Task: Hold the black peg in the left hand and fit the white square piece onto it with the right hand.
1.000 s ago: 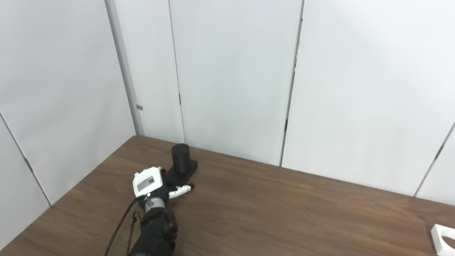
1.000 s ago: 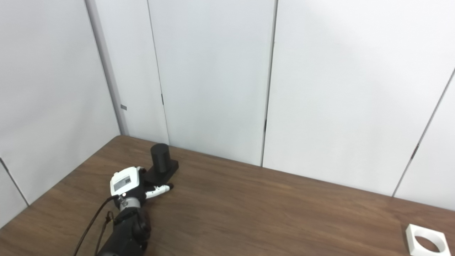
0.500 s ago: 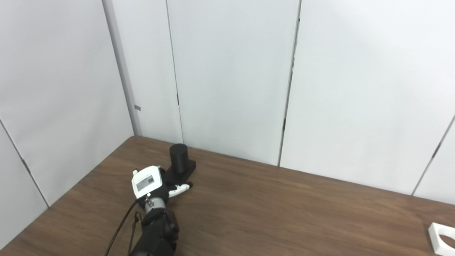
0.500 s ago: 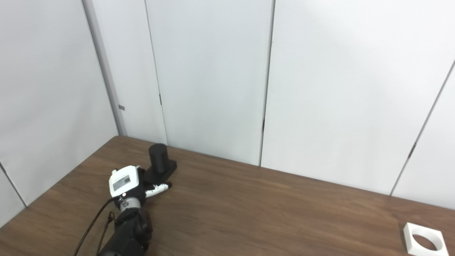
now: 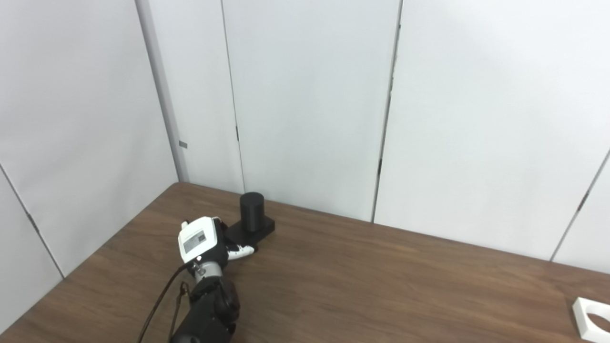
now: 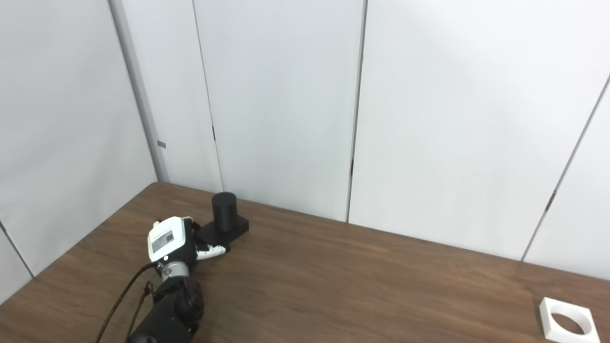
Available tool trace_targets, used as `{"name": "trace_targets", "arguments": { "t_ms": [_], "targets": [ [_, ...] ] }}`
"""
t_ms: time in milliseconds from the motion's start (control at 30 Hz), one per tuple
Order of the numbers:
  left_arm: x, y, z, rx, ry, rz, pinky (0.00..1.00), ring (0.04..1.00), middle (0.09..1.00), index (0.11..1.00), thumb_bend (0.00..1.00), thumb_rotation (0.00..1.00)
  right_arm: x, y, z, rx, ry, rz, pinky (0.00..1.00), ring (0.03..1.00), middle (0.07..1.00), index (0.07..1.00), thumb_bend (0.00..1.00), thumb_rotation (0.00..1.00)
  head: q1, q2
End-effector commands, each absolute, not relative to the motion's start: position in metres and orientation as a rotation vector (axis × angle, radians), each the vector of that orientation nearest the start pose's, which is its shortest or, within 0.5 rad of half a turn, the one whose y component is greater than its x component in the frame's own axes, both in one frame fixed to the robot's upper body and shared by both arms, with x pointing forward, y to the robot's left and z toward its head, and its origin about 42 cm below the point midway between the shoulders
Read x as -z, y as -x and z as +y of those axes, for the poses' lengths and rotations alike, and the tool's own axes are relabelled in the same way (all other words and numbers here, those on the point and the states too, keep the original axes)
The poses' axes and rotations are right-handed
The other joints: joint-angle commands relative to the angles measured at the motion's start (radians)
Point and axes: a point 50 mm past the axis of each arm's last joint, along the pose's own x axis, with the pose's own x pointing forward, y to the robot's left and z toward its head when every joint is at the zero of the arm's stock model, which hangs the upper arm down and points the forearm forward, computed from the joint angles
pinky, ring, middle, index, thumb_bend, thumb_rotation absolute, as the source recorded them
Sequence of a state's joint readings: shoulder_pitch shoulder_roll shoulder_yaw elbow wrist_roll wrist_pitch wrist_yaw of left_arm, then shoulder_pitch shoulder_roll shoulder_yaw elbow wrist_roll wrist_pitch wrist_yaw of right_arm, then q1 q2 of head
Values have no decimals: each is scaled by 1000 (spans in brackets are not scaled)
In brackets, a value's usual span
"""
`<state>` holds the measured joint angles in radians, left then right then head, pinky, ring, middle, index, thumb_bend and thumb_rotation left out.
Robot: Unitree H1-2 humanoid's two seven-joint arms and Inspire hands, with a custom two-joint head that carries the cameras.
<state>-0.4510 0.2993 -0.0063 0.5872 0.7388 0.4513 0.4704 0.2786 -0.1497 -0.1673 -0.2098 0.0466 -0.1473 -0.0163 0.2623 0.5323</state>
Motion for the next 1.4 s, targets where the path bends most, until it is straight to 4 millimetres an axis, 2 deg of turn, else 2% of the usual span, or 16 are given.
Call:
{"name": "trace_targets", "arguments": {
  "t_ms": [0, 333, 400, 533, 700, 967, 1133, 1333, 1367],
  "targets": [
    [-133, -419, 356, -662, -1163, 247, 930, 825, 727, 481, 516, 58, -108, -184, -308, 216, 143, -99, 1000, 933, 853, 975, 757, 995, 1, 0],
    [-131, -411, 353, -599, -1090, 202, 821, 811, 719, 483, 514, 49, -110, -184, -305, 212, 140, -93, 1000, 919, 844, 968, 768, 985, -20, 13],
    [-130, -408, 350, -564, -1083, 181, 778, 802, 721, 484, 512, 50, -109, -183, -305, 198, 143, -94, 1000, 933, 870, 991, 751, 989, -29, 17],
    [-129, -399, 339, -465, -1071, 122, 678, 752, 717, 484, 509, 51, -108, -184, -304, 189, 135, -100, 1000, 953, 898, 1000, 724, 979, -49, 24],
    [-135, -377, 314, -344, -1023, 71, 659, 754, 740, 487, 506, 51, -106, -185, -302, 182, 126, -108, 1000, 967, 903, 1000, 702, 983, -73, 36],
    [-139, -343, 280, -181, -991, -33, 673, 790, 764, 488, 505, 54, -108, -185, -298, 182, 155, -113, 1000, 966, 894, 1000, 629, 1000, -134, 71],
    [-141, -320, 259, -33, -985, -118, 712, 814, 775, 489, 503, 55, -113, -187, -292, 176, 159, -121, 1000, 968, 894, 1000, 565, 1000, -202, 110],
    [-137, -293, 236, 129, -964, -213, 746, 837, 796, 488, 505, 53, -118, -188, -283, 186, 172, -111, 1000, 980, 891, 1000, 556, 1000, -266, 154],
    [-136, -288, 231, 155, -966, -226, 784, 837, 797, 488, 506, 53, -118, -189, -282, 188, 167, -105, 1000, 977, 890, 1000, 566, 1000, -266, 154]
  ]
}}
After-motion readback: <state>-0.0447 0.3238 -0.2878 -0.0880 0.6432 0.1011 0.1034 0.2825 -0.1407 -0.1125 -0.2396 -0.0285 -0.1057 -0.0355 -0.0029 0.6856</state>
